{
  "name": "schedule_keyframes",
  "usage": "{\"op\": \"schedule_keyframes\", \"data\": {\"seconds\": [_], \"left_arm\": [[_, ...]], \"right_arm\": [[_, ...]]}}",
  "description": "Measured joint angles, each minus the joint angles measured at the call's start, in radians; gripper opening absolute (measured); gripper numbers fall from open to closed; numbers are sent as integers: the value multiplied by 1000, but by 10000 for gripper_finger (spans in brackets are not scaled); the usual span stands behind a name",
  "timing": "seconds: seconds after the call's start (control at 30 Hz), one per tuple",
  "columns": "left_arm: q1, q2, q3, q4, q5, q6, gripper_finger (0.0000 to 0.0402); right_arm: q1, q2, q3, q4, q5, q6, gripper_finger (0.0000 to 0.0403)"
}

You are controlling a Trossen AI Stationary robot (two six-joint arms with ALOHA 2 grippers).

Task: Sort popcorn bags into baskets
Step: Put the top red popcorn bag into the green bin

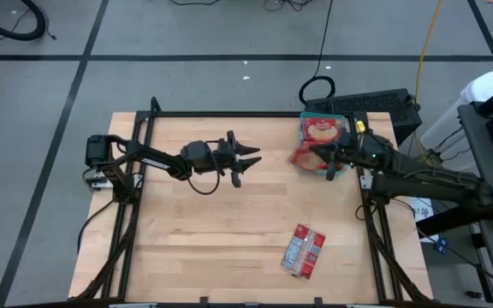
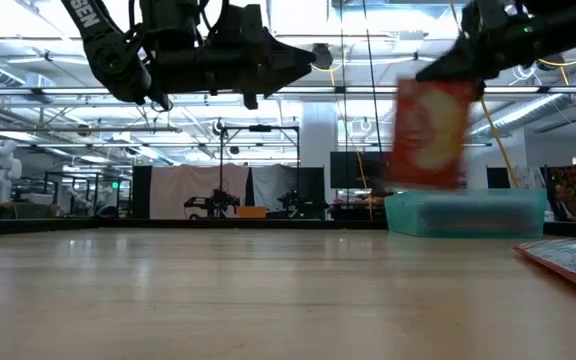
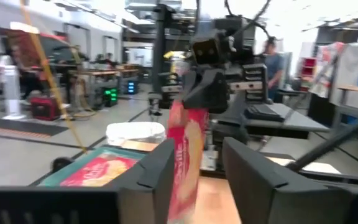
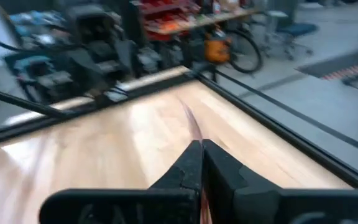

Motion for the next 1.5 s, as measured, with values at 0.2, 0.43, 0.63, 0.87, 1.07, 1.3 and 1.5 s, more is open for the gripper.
{"op": "schedule_keyframes", "data": {"seconds": [0.2,0.43,0.63,0.87,1.07,1.3,1.5], "left_arm": [[0,0,0,-6,-30,-7,183],[0,10,0,-63,-92,-40,216],[-1,103,33,-28,-98,-86,248],[-7,290,244,26,-56,-141,277],[-2,382,410,14,-38,-160,278],[6,387,481,-1,-32,-130,260],[44,387,494,6,49,-102,205]], "right_arm": [[-89,-63,0,-163,52,-1,0],[-120,-63,0,-65,3,-3,0],[-120,-54,0,221,-58,7,0],[-119,-12,0,479,-84,8,0],[-118,9,0,618,-146,32,0],[-118,8,0,677,-192,45,0],[-118,13,0,634,-218,45,0]]}}
